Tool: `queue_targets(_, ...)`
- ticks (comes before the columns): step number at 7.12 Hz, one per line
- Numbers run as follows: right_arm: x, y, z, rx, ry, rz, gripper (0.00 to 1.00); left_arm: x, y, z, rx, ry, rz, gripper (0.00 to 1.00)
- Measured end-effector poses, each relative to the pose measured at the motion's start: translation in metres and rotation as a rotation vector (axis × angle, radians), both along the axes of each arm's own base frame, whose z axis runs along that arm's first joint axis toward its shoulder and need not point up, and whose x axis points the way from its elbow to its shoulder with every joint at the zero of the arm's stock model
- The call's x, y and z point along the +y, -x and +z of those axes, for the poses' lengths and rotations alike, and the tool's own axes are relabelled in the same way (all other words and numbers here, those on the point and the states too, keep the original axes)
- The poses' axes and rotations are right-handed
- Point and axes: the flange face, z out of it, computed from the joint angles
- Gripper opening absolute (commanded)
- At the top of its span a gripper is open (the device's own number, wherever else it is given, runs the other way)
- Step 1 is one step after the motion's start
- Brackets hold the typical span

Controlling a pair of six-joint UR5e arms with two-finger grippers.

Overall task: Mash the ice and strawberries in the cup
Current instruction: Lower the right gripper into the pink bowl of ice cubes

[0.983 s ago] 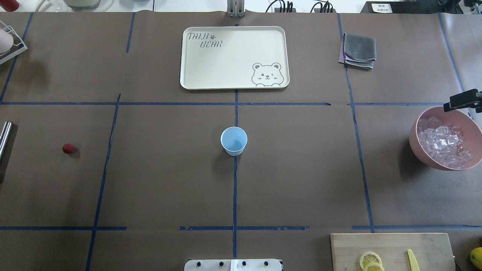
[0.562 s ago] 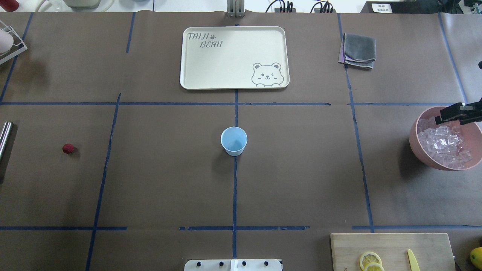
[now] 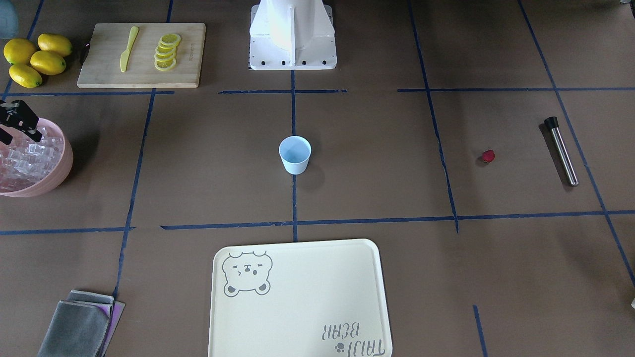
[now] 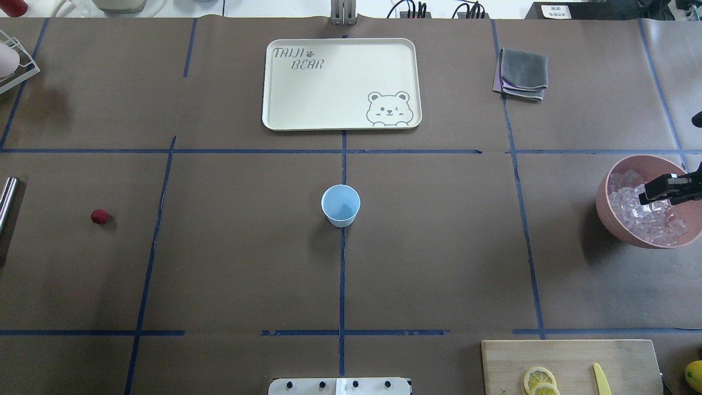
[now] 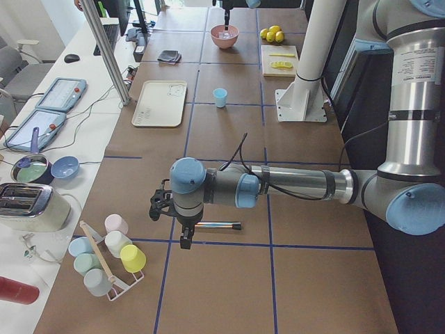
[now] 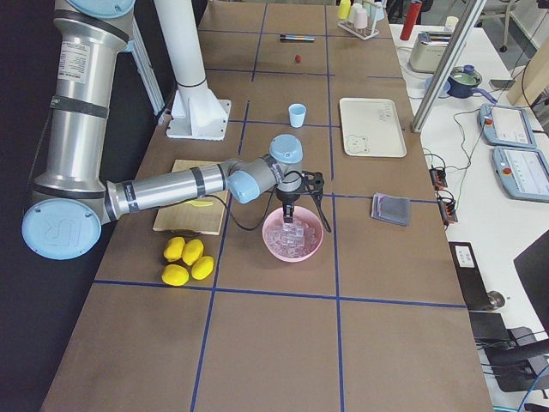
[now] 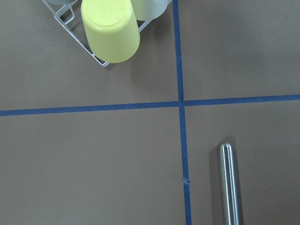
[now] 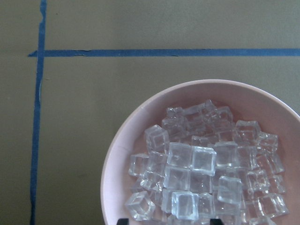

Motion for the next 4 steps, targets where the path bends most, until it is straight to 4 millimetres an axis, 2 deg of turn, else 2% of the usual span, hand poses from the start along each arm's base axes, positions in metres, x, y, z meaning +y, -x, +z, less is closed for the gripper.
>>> queue_targets(4,-0.007,0.021,0.019,0.019,0.025,-0.032,0.66,0.000,0.000,-0.001,0.000,-0.005,0.001,1.00)
